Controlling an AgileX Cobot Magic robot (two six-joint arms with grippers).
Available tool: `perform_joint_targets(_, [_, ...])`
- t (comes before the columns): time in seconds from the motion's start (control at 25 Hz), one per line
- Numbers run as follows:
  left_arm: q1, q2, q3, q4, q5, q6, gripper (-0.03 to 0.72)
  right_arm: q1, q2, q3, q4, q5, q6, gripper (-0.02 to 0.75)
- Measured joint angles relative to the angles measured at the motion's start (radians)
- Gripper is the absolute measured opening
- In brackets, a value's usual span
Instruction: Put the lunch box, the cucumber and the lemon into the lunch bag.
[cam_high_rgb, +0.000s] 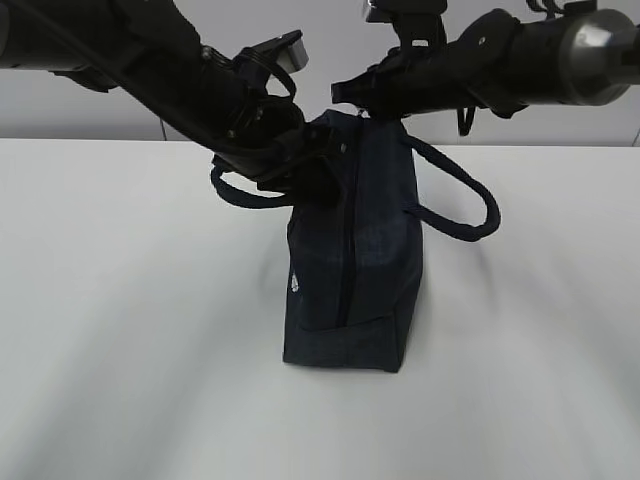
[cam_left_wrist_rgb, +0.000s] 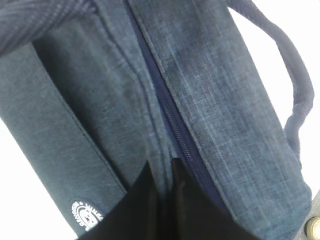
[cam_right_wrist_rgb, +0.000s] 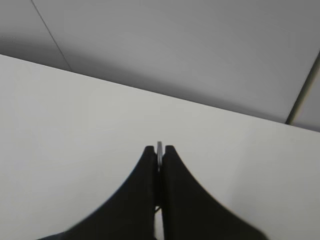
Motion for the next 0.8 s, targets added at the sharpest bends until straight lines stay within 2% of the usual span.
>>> perform_joint_targets(0.24, [0.0, -0.014, 0.0, 0.013, 0.03, 0.0, -0.009, -0.024, 0.008, 0.0, 0.034, 0.027, 0.0, 0.0])
perform_joint_targets(0.8, [-0.002, -0.024, 0.0, 0.059, 0.151, 0.002, -0.008, -0.055, 0.008, -0.006, 0.038, 0.24, 0.0, 0.0])
